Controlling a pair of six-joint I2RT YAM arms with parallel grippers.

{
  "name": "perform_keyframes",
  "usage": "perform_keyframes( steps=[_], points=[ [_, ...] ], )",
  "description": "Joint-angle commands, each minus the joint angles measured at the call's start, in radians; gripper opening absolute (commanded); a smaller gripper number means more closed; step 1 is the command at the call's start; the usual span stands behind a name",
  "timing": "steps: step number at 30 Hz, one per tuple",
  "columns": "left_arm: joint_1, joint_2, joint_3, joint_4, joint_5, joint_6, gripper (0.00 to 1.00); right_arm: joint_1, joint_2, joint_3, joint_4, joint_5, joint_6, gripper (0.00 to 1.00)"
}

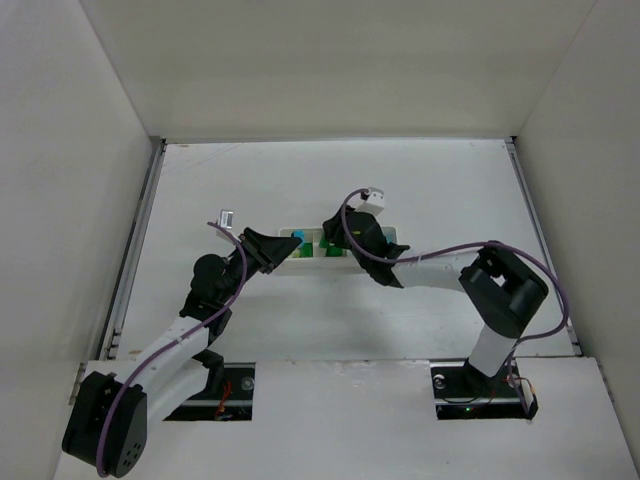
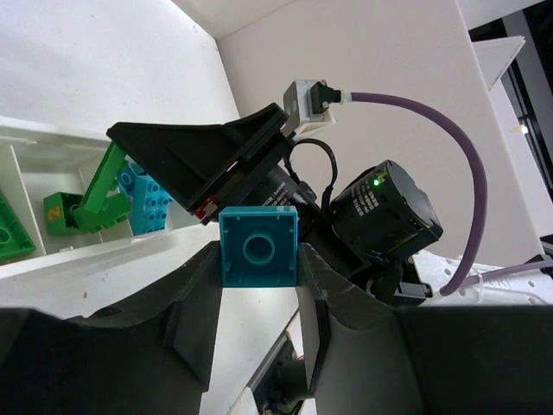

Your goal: Sort the legos into containers by color

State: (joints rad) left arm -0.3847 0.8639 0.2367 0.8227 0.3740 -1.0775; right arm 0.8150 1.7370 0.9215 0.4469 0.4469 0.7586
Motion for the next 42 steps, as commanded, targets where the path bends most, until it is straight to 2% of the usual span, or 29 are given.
perform_keyframes(
  steps=[1, 10, 13, 19, 31, 36, 42],
  points=[
    [0.004, -0.006, -0.005, 0.056, 0.017, 0.021, 0.22, 0.019, 0.015, 0.040, 0.013, 0.044, -0.030, 0.44],
    [0.002, -0.011, -0.004, 0.049, 0.013, 0.024, 0.22, 0.022, -0.016, 0.031, 0.009, 0.022, -0.021, 0.49],
    [0.002, -0.014, -0.002, 0.047, 0.013, 0.022, 0.22, 0.022, -0.060, 0.011, 0.007, 0.024, -0.021, 0.50],
    [-0.033, 0.030, 0.022, 0.032, 0.006, 0.039, 0.22, 0.002, -0.227, -0.068, -0.036, 0.032, -0.022, 0.58],
    [-0.318, 0.378, 0.254, 0.023, -0.142, 0.220, 0.22, -0.196, -0.649, -0.395, -0.166, 0.042, 0.051, 0.57],
    [-0.404, 0.546, 0.409, -0.014, -0.196, 0.290, 0.22, -0.236, -0.702, -0.447, -0.191, 0.030, 0.071, 0.58],
    [-0.443, 0.742, 0.585, -0.106, -0.250, 0.347, 0.22, -0.277, -0.747, -0.509, -0.192, 0.029, 0.105, 0.59]
  ],
)
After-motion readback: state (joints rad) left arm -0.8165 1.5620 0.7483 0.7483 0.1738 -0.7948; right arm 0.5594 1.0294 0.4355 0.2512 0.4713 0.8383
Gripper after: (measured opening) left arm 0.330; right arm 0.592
